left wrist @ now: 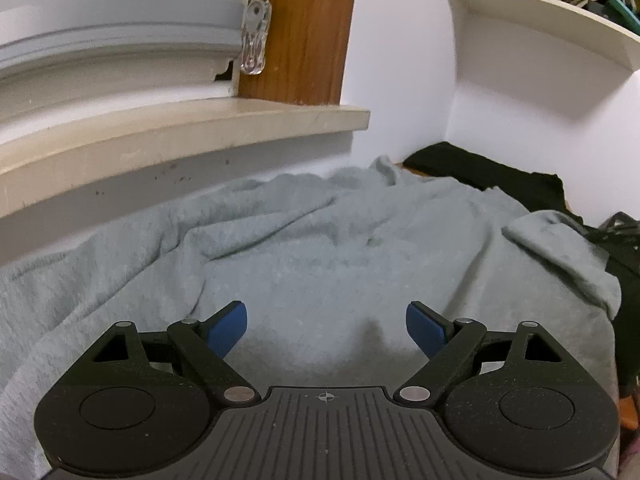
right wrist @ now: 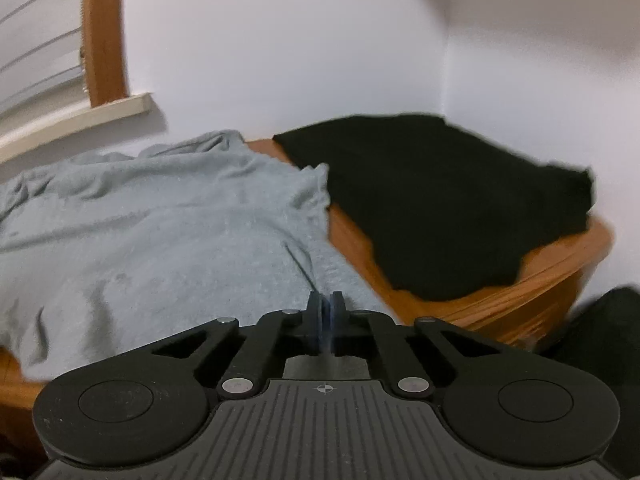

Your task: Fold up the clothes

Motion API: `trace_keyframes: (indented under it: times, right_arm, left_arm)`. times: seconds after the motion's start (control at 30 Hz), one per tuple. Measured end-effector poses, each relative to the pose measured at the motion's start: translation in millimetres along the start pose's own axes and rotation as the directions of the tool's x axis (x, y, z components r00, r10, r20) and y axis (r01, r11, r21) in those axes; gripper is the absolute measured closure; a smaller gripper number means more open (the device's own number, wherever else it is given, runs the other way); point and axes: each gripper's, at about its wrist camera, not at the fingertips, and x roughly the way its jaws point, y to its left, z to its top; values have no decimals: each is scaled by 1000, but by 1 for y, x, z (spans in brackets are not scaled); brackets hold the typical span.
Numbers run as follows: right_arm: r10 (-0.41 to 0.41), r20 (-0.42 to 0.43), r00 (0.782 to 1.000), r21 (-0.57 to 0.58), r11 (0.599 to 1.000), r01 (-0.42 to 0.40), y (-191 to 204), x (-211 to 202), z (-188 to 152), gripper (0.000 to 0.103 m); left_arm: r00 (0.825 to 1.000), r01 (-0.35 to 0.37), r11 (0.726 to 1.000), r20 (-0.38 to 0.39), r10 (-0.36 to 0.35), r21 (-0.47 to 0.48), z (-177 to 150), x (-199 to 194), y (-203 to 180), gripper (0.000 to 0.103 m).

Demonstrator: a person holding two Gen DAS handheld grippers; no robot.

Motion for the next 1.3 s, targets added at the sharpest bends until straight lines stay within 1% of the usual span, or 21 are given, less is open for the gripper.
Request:
trace_keyframes:
  times: [0.13, 0.17, 0.23, 0.33, 0.37, 0.47, 0.53, 0.6, 0.63, 0.67, 0.7, 0.73, 0.77, 0.8, 0.87, 1.0, 1.03, 1.1, 1.17, 1.23, 1.3]
  right_arm:
    - [-119, 7, 993, -93, 988, 120, -17, -68, 8, 103]
    - [-150, 10, 989, -115, 982, 150, -21, -86, 9, 103]
    - [-204, 6, 979, -122, 971, 204, -36, -116, 11, 103]
    - [-284, -11, 959, -147, 949, 279, -53, -155, 11, 103]
    - [-302, -8, 953, -147, 943, 298, -58, -166, 10, 103]
    - [-285, 18, 958, -85, 955, 286, -69, -179, 7, 102]
    - [-234, 13, 972, -67, 970, 235, -67, -167, 3, 102]
    - [-170, 3, 985, -58, 984, 170, -60, -150, -1, 97]
    - [-132, -2, 991, -58, 990, 132, -52, -138, -1, 96]
    - [-94, -7, 996, -57, 994, 93, -44, -125, 0, 93]
    - [-56, -13, 998, -56, 997, 55, -35, -112, 2, 85]
    - [-19, -14, 1000, -56, 998, 18, -25, -97, 4, 81]
    - [18, -14, 1000, -56, 998, -18, -14, -83, 8, 75]
    - [54, -14, 998, -56, 997, -55, -3, -68, 11, 70]
    - [126, -13, 992, -57, 990, -127, 19, -38, 18, 66]
    - [248, -8, 969, -37, 968, -248, 59, 23, 33, 64]
    - [266, -6, 964, -40, 963, -266, 68, 36, 38, 63]
    - [288, 0, 958, -54, 956, -288, 85, 60, 49, 56]
    - [297, 5, 955, -65, 953, -296, 95, 79, 59, 52]
    - [303, -2, 953, -96, 949, -302, 101, 89, 64, 49]
    - [308, -13, 951, -130, 943, -307, 107, 98, 68, 47]
  left_arm:
    - [1000, 2, 1000, -9, -2, -6, -1, 2, 1, 14]
    - [1000, 2, 1000, -9, -2, -7, -1, 2, 2, 14]
    - [1000, 1, 1000, -8, -1, -6, -1, 2, 2, 14]
    - [1000, -4, 1000, -3, 4, -7, -1, 1, 3, 14]
    - [1000, -7, 1000, 1, 7, -8, -1, 0, 3, 14]
    - [1000, -11, 1000, 12, 11, -4, 0, -2, 3, 13]
    - [1000, -8, 1000, 16, 8, -1, 1, -2, 2, 12]
    - [1000, -10, 1000, 15, 10, 1, 1, -2, 2, 12]
    - [1000, -10, 1000, 15, 10, 1, 1, -2, 2, 12]
    - [1000, -9, 1000, 14, 9, 2, 1, -1, 2, 12]
    - [1000, -8, 1000, 13, 8, 3, 1, -1, 2, 12]
    - [1000, -7, 1000, 12, 7, 4, 1, -1, 2, 12]
    - [1000, -8, 1000, 12, 8, 5, 1, 0, 2, 11]
    - [1000, -8, 1000, 11, 8, 5, 1, 0, 3, 10]
    - [1000, -8, 1000, 9, 8, 3, 1, 0, 4, 9]
    - [1000, -5, 1000, 5, 5, 2, 1, 1, 6, 8]
    - [1000, -5, 1000, 6, 5, 3, 1, 1, 7, 8]
    - [1000, -7, 1000, 8, 7, 6, 1, -1, 7, 8]
    - [1000, -6, 1000, 9, 6, 10, 0, -3, 8, 8]
    - [999, -33, 999, 5, 33, -6, -1, -10, 13, 9]
    - [998, -68, 998, 4, 68, 2, -3, -23, 18, 12]
